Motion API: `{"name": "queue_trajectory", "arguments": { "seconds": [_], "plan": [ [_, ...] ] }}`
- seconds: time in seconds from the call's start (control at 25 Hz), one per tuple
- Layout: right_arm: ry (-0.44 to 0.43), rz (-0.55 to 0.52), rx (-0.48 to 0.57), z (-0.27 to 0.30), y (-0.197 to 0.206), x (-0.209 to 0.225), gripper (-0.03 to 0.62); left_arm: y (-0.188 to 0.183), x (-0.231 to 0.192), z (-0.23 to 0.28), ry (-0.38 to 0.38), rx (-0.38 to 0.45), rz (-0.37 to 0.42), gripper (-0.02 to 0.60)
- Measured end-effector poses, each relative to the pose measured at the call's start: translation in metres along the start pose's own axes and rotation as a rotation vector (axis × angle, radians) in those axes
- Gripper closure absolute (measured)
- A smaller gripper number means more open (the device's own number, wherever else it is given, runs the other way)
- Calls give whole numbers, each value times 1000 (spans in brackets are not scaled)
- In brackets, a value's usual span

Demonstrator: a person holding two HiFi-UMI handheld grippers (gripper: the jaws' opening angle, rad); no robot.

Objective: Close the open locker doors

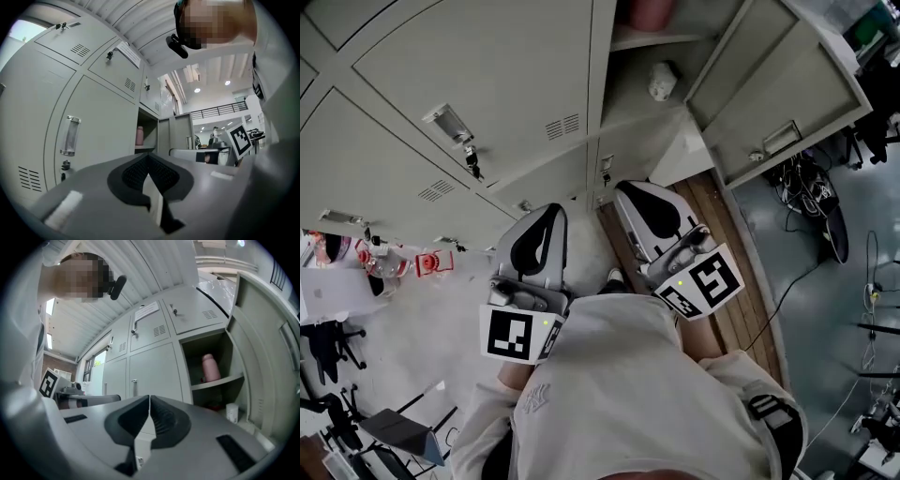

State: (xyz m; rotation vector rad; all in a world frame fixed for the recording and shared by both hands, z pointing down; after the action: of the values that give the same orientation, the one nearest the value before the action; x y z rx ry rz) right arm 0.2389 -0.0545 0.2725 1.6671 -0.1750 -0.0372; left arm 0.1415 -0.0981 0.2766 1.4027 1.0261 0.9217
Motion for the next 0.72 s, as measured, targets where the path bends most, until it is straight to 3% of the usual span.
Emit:
{"name": "queue_trajectory", "arguments": {
  "seconds": [0.32, 0.72],
  "plan": [
    [74, -63, 45, -71, -28, 70, 580, 11, 63, 45, 9, 17, -8, 574],
    [444, -154, 134, -177, -70, 192, 579, 12, 99, 74, 54, -26, -11, 574]
  ]
}}
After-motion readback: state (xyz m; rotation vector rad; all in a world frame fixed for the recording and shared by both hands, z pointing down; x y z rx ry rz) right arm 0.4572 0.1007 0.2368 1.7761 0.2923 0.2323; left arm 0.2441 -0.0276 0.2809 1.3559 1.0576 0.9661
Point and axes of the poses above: the fingertips, and each gripper's own axes: z forward along the fingers, x to its right, y out of its underside, the point moved 2 cm from there along -z, backward along the fingers, and after that the axes turned 4 degrees about y, right-handed, at the moved point
